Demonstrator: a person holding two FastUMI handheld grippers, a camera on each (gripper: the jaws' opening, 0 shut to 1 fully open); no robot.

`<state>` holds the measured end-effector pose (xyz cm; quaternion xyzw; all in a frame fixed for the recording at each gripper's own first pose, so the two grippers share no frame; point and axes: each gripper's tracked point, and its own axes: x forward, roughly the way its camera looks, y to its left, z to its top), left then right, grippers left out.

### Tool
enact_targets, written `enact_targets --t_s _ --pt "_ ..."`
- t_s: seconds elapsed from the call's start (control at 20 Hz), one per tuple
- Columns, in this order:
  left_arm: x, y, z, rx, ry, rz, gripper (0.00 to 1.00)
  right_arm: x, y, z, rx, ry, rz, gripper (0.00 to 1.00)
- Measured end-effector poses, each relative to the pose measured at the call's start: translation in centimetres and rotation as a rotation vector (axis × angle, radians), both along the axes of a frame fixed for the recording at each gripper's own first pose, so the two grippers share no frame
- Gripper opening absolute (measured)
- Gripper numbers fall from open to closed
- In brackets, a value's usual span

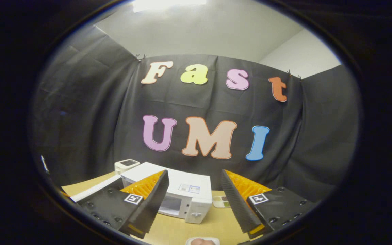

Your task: Open the microwave oven with the left hand, put the food in, and close the microwave oven.

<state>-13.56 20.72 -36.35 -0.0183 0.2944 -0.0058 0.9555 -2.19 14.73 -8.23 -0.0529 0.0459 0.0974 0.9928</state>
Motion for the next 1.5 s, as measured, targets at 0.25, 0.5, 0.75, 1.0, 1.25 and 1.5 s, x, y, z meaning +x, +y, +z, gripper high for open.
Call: enact_targets --t_s 0.25,0.5,0.75,1.0,1.25,1.5 --pt "-0.5 2.6 1.2 0.022 -0.037 0.029 0.63 -0.3 -0.1 -1.4 -0.001 0.021 -0.015 0.97" --pt "-0.8 4.0 3.7 0.124 -0.095 0.016 0.74 -0.3 -0.5 -3.5 -0.058 0.037 -0.016 0.97" --pt "0.3 4.7 11.1 0.177 -0.241 0.056 0.86 -0.1 -2.9 -7.2 -0.041 0.074 -0.041 0.97" --pt "2.9 3.4 18.8 0.144 -0.396 0.101 0.9 -0.7 -6.6 -14.4 0.028 0.179 -0.112 0.97" --pt "5.2 -0.4 26.0 0.133 -0.576 0.066 0.93 -2.7 -9.4 -24.2 0.028 0.337 -0.156 0.97" --pt "6.3 -3.1 27.9 0.057 -0.627 0.052 0.99 -5.4 -10.6 -34.7 -0.041 0.525 -0.154 0.98"
